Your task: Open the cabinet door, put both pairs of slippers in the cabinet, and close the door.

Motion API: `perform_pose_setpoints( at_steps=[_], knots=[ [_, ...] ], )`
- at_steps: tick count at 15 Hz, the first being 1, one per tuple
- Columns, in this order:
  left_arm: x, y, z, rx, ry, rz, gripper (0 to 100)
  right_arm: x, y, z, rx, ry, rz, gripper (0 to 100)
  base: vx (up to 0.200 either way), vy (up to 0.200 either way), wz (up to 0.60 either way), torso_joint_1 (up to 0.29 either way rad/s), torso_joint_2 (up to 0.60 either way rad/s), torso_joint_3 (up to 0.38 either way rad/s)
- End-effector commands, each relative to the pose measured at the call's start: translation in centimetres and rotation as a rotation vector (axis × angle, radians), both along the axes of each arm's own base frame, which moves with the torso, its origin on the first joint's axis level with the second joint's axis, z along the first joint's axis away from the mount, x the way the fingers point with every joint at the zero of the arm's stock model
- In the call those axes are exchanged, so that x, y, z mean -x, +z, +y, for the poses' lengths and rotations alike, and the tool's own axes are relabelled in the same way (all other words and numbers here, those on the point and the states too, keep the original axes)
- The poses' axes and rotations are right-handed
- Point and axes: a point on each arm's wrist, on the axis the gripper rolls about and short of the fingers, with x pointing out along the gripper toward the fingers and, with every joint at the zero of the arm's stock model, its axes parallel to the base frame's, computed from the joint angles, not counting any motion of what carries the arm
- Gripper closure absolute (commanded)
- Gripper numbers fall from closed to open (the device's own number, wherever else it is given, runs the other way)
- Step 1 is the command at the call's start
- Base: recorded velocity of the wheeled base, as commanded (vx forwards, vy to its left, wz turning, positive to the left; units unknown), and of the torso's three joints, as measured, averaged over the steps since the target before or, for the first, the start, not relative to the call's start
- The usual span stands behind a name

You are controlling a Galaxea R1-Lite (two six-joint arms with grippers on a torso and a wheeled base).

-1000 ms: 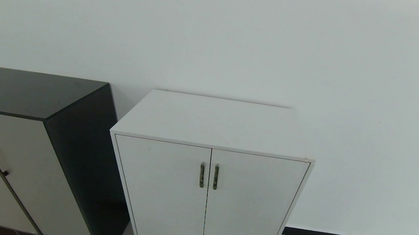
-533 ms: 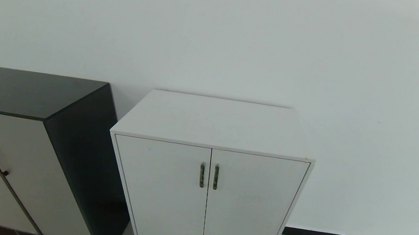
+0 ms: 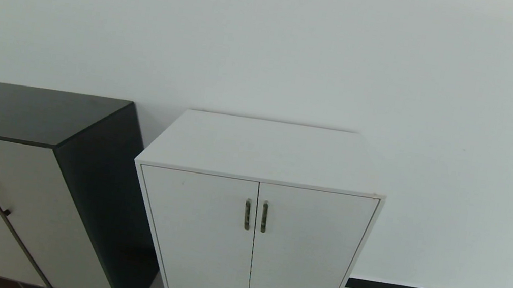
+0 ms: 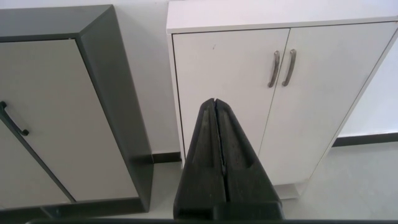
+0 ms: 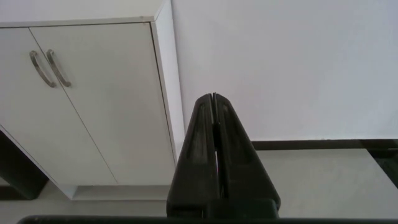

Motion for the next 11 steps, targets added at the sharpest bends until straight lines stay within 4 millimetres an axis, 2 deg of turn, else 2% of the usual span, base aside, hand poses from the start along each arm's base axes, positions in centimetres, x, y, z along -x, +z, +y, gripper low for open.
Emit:
perform_pose_setpoints(
  at_steps=[1, 11],
  knots=[
    [0.0, 0.0, 0.01, -0.002, 0.007, 0.0, 100, 0.02, -0.01, 0.0, 0.0, 0.0, -0.002, 100, 0.0, 0.0, 0.0, 0.0, 0.0, 0.0],
    [0.0, 0.01, 0.01, 0.002, 0.007, -0.001, 100, 0.02, -0.03, 0.0, 0.002, 0.0, 0.0, 100, 0.0, 0.0, 0.0, 0.0, 0.0, 0.0]
  ],
)
